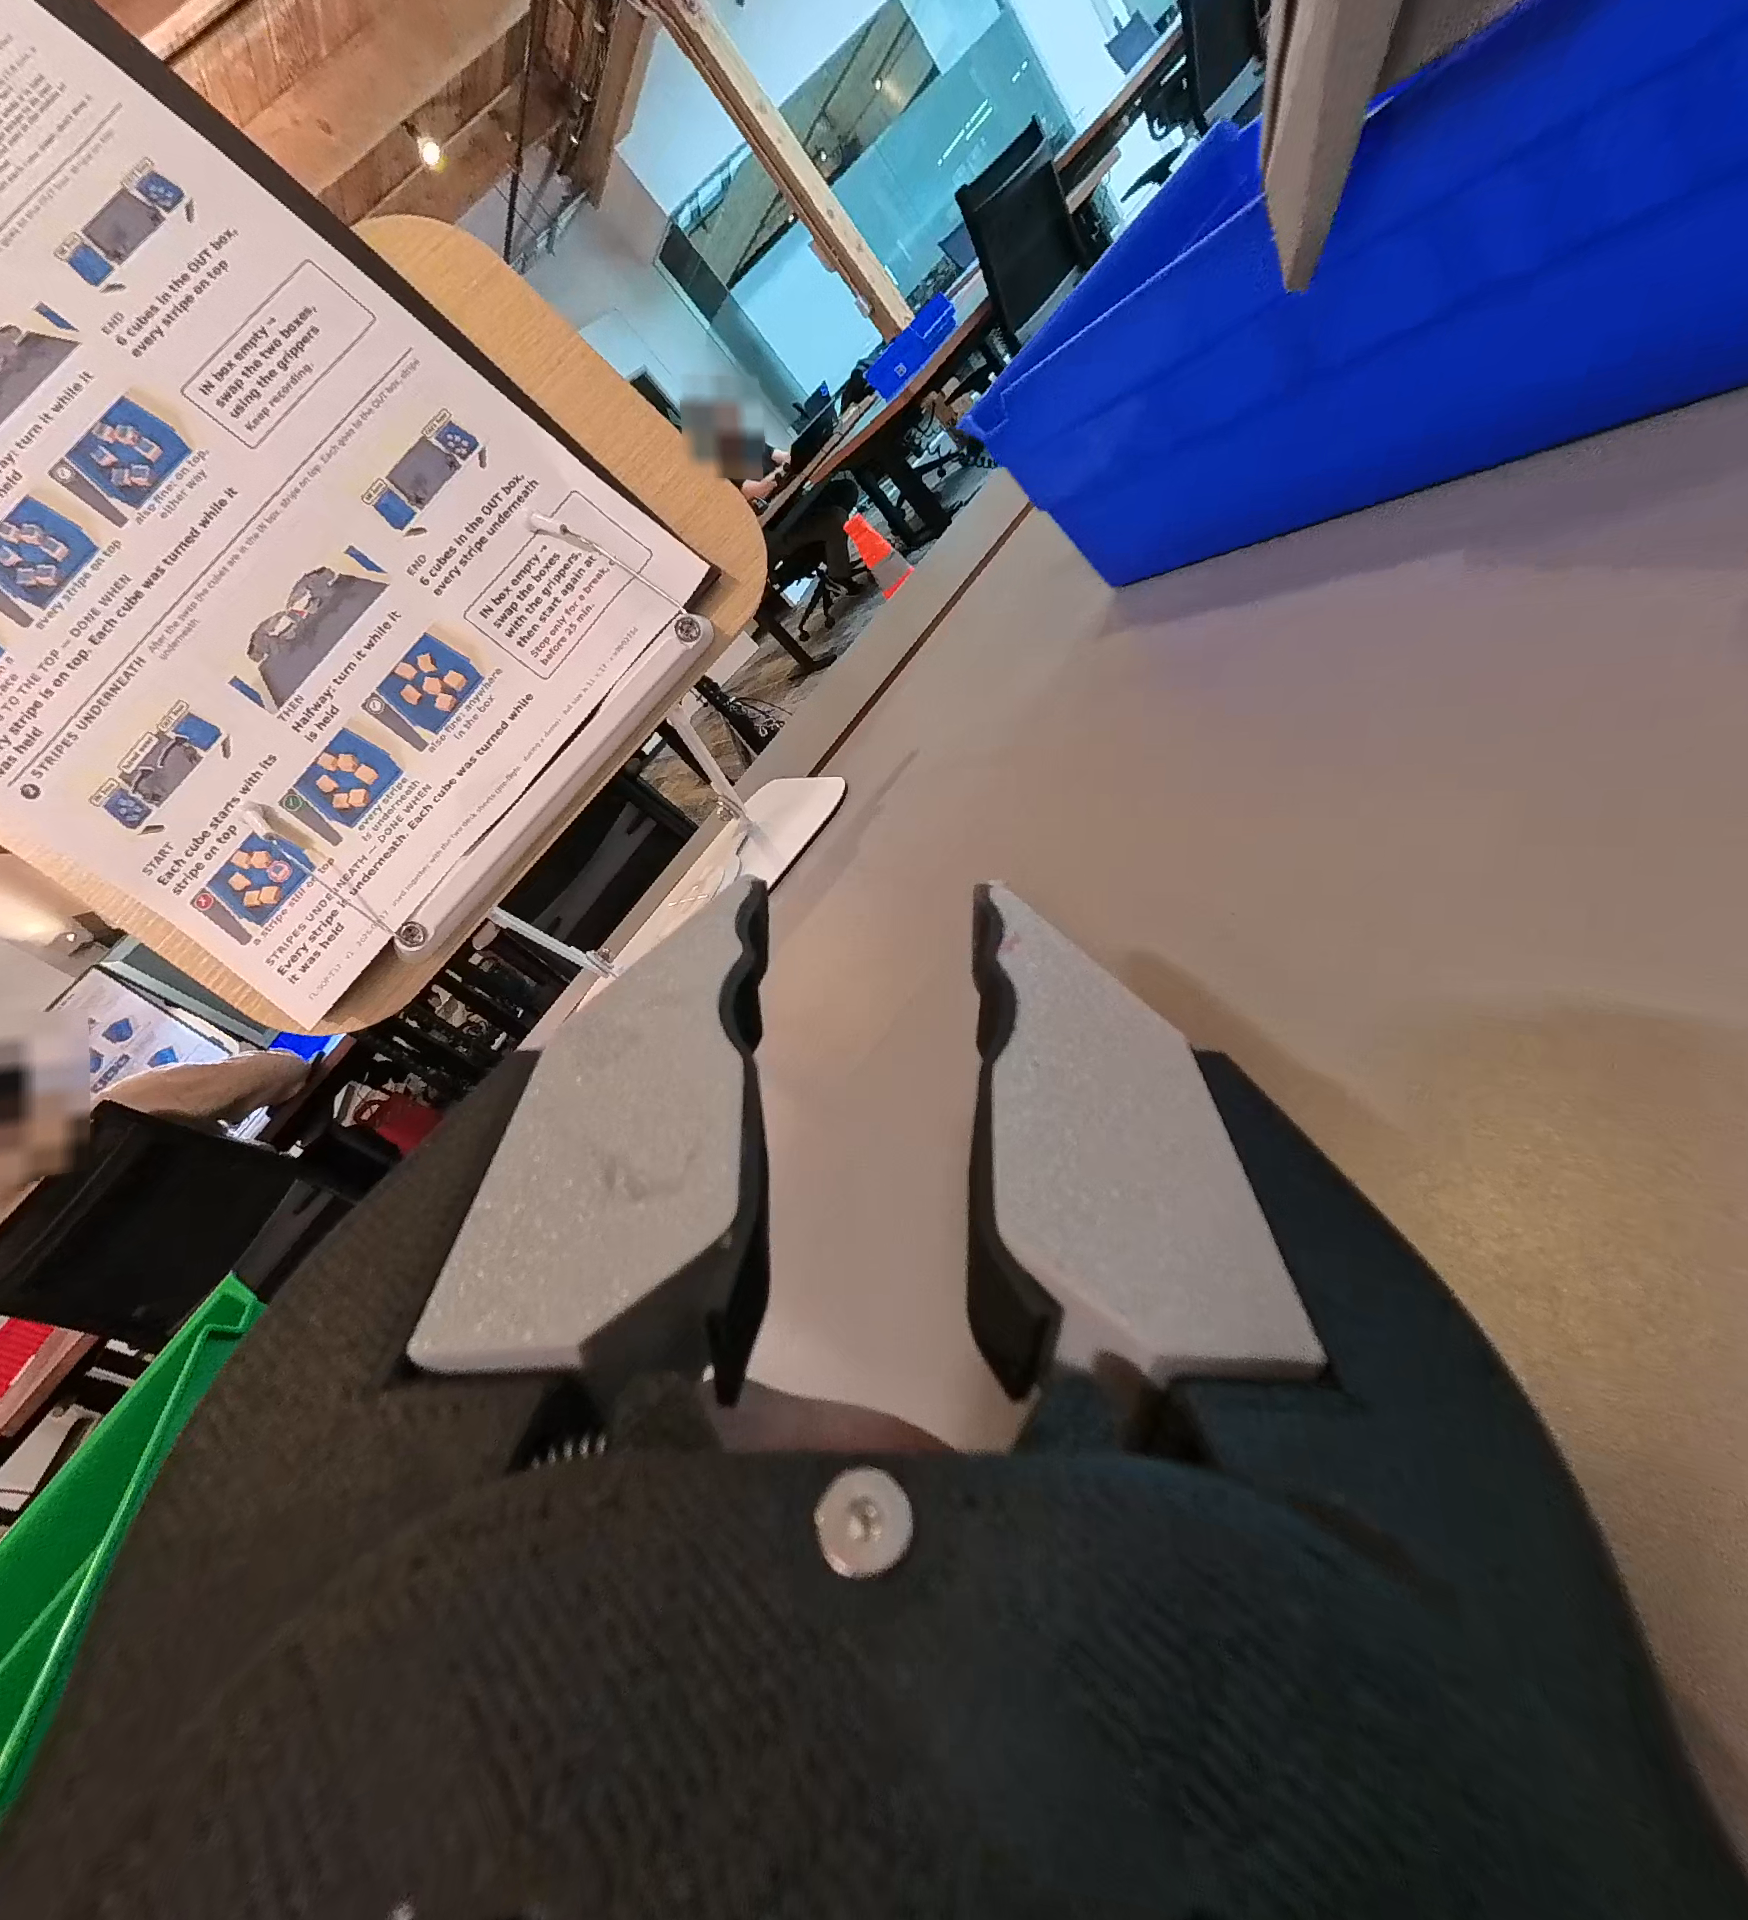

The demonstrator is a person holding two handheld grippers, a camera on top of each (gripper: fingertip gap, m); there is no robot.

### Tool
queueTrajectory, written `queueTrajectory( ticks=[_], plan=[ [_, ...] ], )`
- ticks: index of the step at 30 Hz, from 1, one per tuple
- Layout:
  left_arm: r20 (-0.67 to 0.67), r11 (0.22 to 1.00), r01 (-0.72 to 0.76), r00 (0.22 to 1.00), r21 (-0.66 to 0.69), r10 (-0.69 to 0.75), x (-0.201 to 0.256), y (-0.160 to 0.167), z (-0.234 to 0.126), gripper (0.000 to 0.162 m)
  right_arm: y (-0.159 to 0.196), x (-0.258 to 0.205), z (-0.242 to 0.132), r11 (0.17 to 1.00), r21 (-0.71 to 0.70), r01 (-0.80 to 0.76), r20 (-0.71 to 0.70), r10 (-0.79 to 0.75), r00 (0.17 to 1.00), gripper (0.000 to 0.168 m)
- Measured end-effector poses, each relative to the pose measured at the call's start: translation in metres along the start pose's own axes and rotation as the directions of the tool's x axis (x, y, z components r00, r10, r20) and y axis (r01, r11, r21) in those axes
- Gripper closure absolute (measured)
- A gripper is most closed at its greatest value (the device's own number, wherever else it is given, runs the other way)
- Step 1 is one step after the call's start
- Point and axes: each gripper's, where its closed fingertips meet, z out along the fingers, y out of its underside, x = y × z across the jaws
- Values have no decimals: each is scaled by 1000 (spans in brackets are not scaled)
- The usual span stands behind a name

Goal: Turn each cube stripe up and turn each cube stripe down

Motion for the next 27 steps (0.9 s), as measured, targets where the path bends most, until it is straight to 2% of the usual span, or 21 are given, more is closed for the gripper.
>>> queueTrajectory(
  ticks=[5,10,13,15,18,20,21,23,25,27],
  plan=[
    [4,1000,7,1000,-2,-7,-1,0,0,124,3,12,1,999,-30,30,-34,-31,999,154],
    [-12,998,50,999,-35,-51,0,7,2,121,2,15,-4,1000,7,-21,-23,21,1000,152],
    [-14,995,75,997,-65,-76,0,12,5,118,-31,16,-33,976,211,-54,-79,72,994,142],
    [-3,994,88,996,-70,-88,-3,13,5,118,-60,-8,-57,923,376,-79,4,83,997,134],
    [21,986,144,989,-81,-143,-9,14,4,118,-89,-84,-74,856,497,-144,305,-17,952,121],
    [46,967,239,971,-89,-236,-15,14,2,116,-97,-127,-65,838,520,-164,414,-79,907,119],
    [58,949,302,953,-93,-298,-18,13,-1,114,-99,-141,-55,833,531,-157,426,-102,899,119],
    [59,912,395,918,-108,-391,-21,10,-12,113,-101,-155,-28,811,570,-134,385,-119,915,122],
    [60,896,425,905,-129,-420,-28,3,-31,126,-96,-163,0,792,598,-119,359,-132,924,125],
    [122,871,462,886,-168,-447,-51,2,-57,129,-84,-166,25,823,559,-104,355,-124,927,128]
  ],
)
